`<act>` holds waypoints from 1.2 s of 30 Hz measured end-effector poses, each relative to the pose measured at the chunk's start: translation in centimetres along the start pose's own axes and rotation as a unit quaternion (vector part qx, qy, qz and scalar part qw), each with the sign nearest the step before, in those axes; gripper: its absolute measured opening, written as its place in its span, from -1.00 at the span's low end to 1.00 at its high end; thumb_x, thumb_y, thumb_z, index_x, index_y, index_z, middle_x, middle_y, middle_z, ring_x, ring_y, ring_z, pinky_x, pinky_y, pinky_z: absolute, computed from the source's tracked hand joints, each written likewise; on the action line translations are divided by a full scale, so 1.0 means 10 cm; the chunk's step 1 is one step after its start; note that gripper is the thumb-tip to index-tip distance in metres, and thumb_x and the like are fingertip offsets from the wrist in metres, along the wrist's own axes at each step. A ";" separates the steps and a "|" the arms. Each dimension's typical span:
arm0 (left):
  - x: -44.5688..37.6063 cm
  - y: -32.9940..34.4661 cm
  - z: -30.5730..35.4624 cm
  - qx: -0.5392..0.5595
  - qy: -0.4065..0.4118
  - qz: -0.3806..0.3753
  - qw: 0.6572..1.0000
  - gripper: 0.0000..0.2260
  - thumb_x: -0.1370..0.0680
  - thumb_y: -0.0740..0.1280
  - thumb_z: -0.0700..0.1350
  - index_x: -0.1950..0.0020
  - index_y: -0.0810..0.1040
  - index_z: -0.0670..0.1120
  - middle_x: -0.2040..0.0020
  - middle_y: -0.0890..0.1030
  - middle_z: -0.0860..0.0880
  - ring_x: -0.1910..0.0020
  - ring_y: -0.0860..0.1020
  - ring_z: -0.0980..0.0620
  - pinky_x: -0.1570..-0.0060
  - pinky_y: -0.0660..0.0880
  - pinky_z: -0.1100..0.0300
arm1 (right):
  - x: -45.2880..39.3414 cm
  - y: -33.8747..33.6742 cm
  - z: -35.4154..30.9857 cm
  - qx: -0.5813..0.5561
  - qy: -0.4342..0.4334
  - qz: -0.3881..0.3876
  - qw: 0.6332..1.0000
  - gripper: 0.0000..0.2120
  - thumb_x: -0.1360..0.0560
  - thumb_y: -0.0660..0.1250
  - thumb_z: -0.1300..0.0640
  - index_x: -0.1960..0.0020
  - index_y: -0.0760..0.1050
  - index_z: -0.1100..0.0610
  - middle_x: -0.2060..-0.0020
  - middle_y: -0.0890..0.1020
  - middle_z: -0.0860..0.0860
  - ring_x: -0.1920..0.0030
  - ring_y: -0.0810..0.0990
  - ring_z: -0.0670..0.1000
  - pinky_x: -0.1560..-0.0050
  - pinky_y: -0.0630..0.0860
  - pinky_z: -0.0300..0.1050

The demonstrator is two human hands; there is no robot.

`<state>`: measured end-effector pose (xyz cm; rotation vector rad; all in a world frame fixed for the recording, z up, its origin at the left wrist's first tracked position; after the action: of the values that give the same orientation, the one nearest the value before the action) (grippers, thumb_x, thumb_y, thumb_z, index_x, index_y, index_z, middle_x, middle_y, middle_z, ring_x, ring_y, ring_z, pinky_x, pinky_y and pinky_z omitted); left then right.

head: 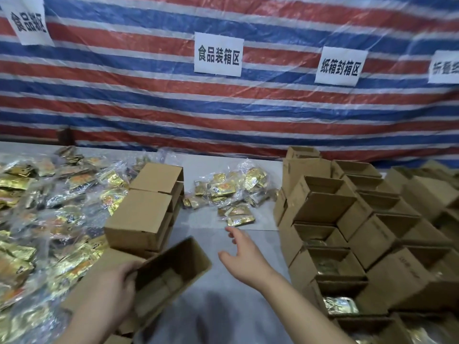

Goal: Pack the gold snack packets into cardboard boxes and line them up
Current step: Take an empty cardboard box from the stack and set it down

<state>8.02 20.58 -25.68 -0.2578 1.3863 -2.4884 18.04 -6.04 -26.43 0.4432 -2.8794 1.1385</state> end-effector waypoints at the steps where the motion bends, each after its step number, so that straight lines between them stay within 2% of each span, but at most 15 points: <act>1: -0.06 0.10 0.17 0.032 0.009 -0.022 0.999 -0.76 -0.57 0.30 -0.19 -0.08 0.65 0.11 -0.05 0.69 -0.02 -0.09 0.61 -0.08 0.16 0.38 0.19 | -0.03 -0.03 0.02 -0.004 0.004 -0.007 1.000 -0.35 -0.50 0.29 -0.05 -0.55 0.18 -0.03 -0.44 0.30 -0.10 -0.43 0.31 -0.09 -0.39 0.25 -0.21; 4: -0.31 0.47 0.65 0.112 0.053 -0.091 0.988 -0.77 -0.59 0.27 -0.21 0.06 0.60 0.12 0.06 0.66 0.04 -0.05 0.59 -0.01 0.04 0.46 0.18 | -0.13 -0.17 0.21 0.008 0.031 -0.028 0.999 -0.28 -0.47 0.29 -0.12 -0.57 0.11 -0.09 -0.51 0.20 -0.14 -0.49 0.23 -0.05 -0.39 0.21 -0.20; 6: -0.49 0.71 0.94 0.092 0.081 -0.131 0.984 -0.82 -0.60 0.25 -0.16 -0.03 0.63 0.06 0.00 0.66 0.02 -0.07 0.57 0.00 -0.04 0.48 0.17 | -0.19 -0.31 0.40 0.058 0.055 -0.027 0.996 -0.32 -0.50 0.30 -0.07 -0.55 0.14 -0.06 -0.49 0.24 -0.08 -0.46 0.30 -0.01 -0.36 0.26 -0.17; 8: -0.66 0.96 1.19 0.094 0.091 -0.181 0.975 -0.79 -0.62 0.22 -0.14 -0.15 0.61 0.02 -0.10 0.64 0.00 -0.12 0.55 0.00 -0.06 0.44 0.20 | -0.26 -0.48 0.63 0.125 0.075 -0.002 0.989 -0.46 -0.55 0.28 0.03 -0.50 0.25 0.00 -0.43 0.34 0.00 -0.37 0.40 0.04 -0.34 0.35 -0.10; 10: -0.78 1.18 1.39 0.111 0.096 -0.225 0.963 -0.77 -0.64 0.20 -0.16 -0.23 0.58 -0.03 -0.15 0.60 -0.01 -0.15 0.53 0.02 -0.04 0.39 0.26 | -0.30 -0.62 0.86 0.170 0.086 0.023 0.981 -0.63 -0.58 0.24 0.10 -0.38 0.35 0.02 -0.32 0.42 0.01 -0.25 0.46 0.03 -0.19 0.42 -0.11; 12: -0.88 1.41 1.53 0.116 0.095 -0.252 0.956 -0.77 -0.64 0.19 -0.16 -0.24 0.57 -0.04 -0.14 0.59 -0.02 -0.13 0.52 0.03 -0.04 0.39 0.26 | -0.33 -0.69 1.07 0.197 0.091 0.030 0.976 -0.83 -0.61 0.21 0.09 -0.20 0.38 -0.02 -0.20 0.47 -0.03 -0.06 0.49 -0.02 0.00 0.39 -0.14; 14: -0.98 1.63 1.61 0.108 0.082 -0.262 0.955 -0.78 -0.64 0.19 -0.16 -0.21 0.57 -0.03 -0.09 0.59 -0.02 -0.07 0.52 0.02 -0.01 0.43 0.24 | -0.39 -0.71 1.24 0.230 0.093 0.028 0.968 -0.96 -0.64 0.16 0.07 -0.05 0.33 -0.06 -0.07 0.50 -0.05 0.09 0.46 -0.04 0.11 0.37 -0.12; 16: -1.08 1.83 1.65 0.101 0.064 -0.254 0.960 -0.79 -0.63 0.18 -0.15 -0.17 0.57 -0.02 -0.08 0.60 -0.03 -0.07 0.55 -0.02 0.00 0.47 0.20 | -0.47 -0.70 1.40 0.251 0.089 0.026 0.963 -0.93 -0.65 0.11 0.09 0.00 0.32 -0.05 -0.01 0.50 -0.04 0.13 0.47 0.00 0.14 0.37 -0.10; 21: -1.35 2.30 1.60 0.079 0.027 -0.222 0.971 -0.81 -0.62 0.19 -0.11 -0.16 0.55 -0.03 -0.14 0.56 -0.05 -0.12 0.53 -0.04 -0.14 0.49 0.13 | -0.81 -0.54 1.79 0.246 0.083 -0.005 0.966 -0.84 -0.63 0.08 0.20 -0.02 0.35 -0.03 0.00 0.48 -0.02 0.01 0.55 0.06 0.09 0.43 -0.09; 25: -1.54 2.61 1.54 0.068 0.026 -0.181 0.981 -0.86 -0.62 0.18 -0.07 -0.11 0.50 0.01 -0.12 0.52 -0.01 -0.01 0.50 0.03 -0.06 0.46 0.17 | -1.10 -0.45 2.00 0.247 0.090 -0.015 0.965 -0.78 -0.58 0.10 0.28 -0.06 0.35 -0.03 -0.03 0.46 0.00 -0.01 0.56 0.10 0.06 0.48 -0.03; 27: -1.60 2.75 1.50 0.057 0.031 -0.170 0.983 -0.86 -0.63 0.16 -0.07 -0.12 0.48 -0.01 -0.13 0.49 -0.01 -0.01 0.50 0.02 -0.06 0.44 0.18 | -1.21 -0.41 2.10 0.252 0.084 -0.018 0.964 -0.81 -0.60 0.12 0.23 -0.12 0.37 -0.01 -0.05 0.48 0.01 -0.01 0.57 0.10 0.04 0.50 -0.02; 30: -1.66 2.88 1.47 0.036 0.046 -0.152 0.987 -0.85 -0.63 0.15 -0.06 -0.14 0.47 -0.01 -0.13 0.45 0.01 -0.02 0.48 0.03 -0.05 0.43 0.19 | -1.33 -0.37 2.18 0.241 0.059 -0.023 0.969 -0.83 -0.64 0.06 0.05 -0.14 0.40 0.00 -0.03 0.48 0.00 0.04 0.56 0.04 0.10 0.50 -0.05; 33: -1.70 2.92 1.47 0.025 0.048 -0.136 0.989 -0.81 -0.61 0.12 0.02 -0.07 0.49 0.02 -0.08 0.47 0.03 0.02 0.47 0.07 0.02 0.40 0.18 | -1.45 -0.42 2.23 0.229 0.059 -0.025 0.971 -0.71 -0.61 -0.01 -0.09 -0.05 0.43 -0.01 0.04 0.51 0.00 0.06 0.55 0.04 0.14 0.40 -0.09; 36: -1.88 2.91 1.57 0.030 0.034 -0.106 0.993 -0.74 -0.59 0.06 0.12 -0.02 0.49 0.07 -0.01 0.50 0.06 0.06 0.48 0.09 0.02 0.46 0.12 | -1.51 -0.49 2.24 0.216 0.061 -0.024 0.974 -0.69 -0.62 -0.01 -0.13 0.03 0.44 -0.02 0.09 0.55 -0.01 0.07 0.57 0.02 0.09 0.49 -0.08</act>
<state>34.81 -0.41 -42.57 -0.3271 1.3704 -2.7304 35.91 -20.64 -41.42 0.4249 -2.4934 1.7208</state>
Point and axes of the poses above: each hand's wrist, its own x-axis away from the middle knuckle, its own y-axis out of the palm, z = x × y, the point moved 3 cm from there along -x, towards the middle knuckle
